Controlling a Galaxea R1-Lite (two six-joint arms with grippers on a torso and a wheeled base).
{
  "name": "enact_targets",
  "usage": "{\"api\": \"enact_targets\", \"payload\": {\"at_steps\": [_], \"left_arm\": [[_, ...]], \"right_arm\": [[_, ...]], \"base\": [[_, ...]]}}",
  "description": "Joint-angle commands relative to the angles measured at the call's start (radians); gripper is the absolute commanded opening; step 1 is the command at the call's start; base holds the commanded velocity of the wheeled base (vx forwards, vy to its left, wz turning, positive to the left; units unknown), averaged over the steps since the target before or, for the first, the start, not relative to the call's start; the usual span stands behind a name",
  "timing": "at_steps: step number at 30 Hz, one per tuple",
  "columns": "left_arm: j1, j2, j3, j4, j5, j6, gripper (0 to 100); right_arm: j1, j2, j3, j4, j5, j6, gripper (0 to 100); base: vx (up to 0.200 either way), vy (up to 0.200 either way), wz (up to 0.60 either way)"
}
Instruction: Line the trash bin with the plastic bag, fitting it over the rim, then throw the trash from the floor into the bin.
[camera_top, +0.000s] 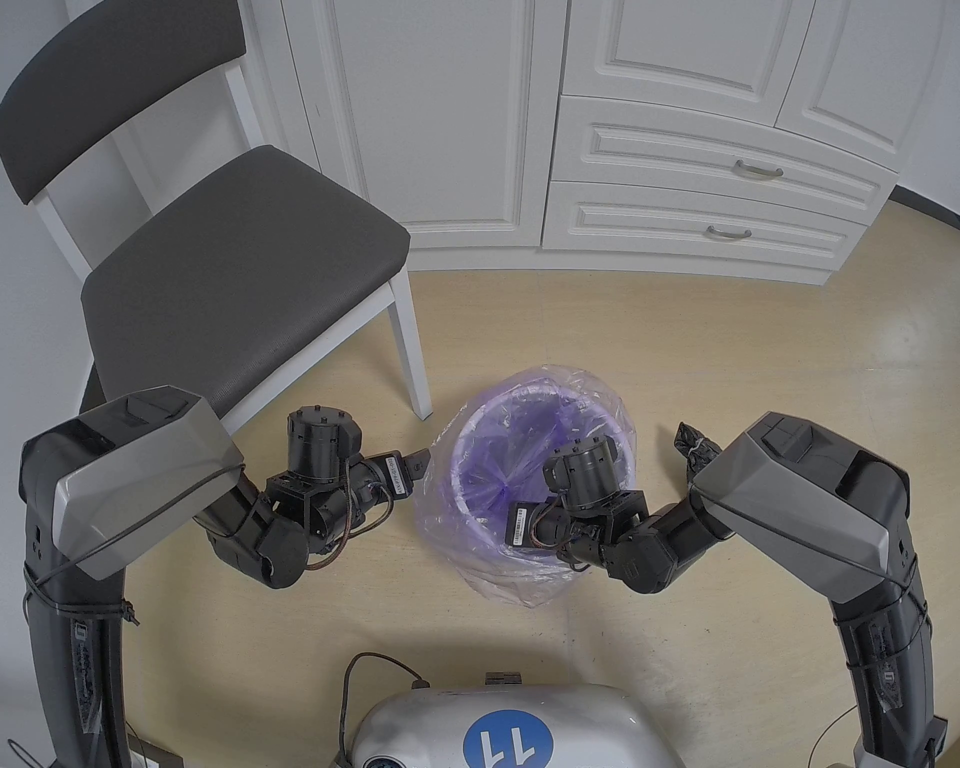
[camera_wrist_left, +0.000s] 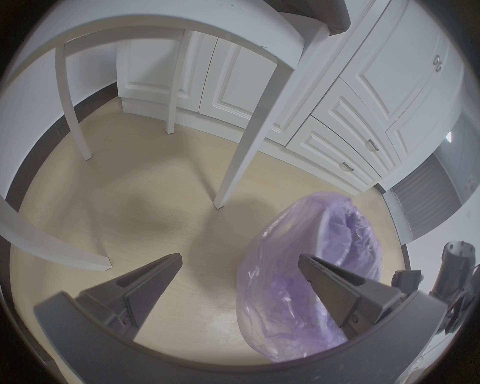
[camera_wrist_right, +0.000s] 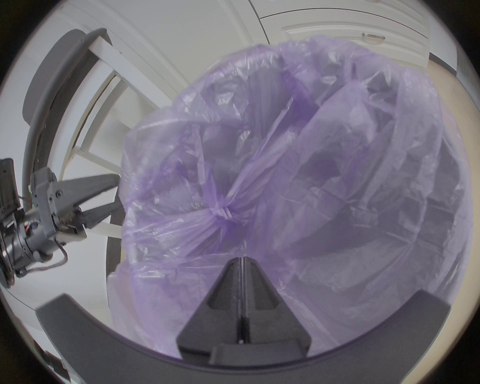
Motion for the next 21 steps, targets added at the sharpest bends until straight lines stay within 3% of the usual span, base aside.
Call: {"api": "enact_targets", "payload": {"at_steps": [1,5,21], "left_arm": [[0.0,-0.003,0.001,-0.001,0.001,-0.001,100],[0.0,-0.003,-0.001,-0.001,0.001,0.001,100],[0.0,-0.023,0.004,-0.002,0.001,0.004,100]], "right_arm": [[0.001,-0.016,-0.006,-0.018,-0.001,0.005,0],[0.003,-0.016,0.006,-0.059,-0.004,0.004,0],[0.049,-0.133,0.106,-0.006,-0.002,-0.03,0]], "base": [[0.0,0.0,0.0],[0.0,0.0,0.0],[0.0,0.0,0.0]]}}
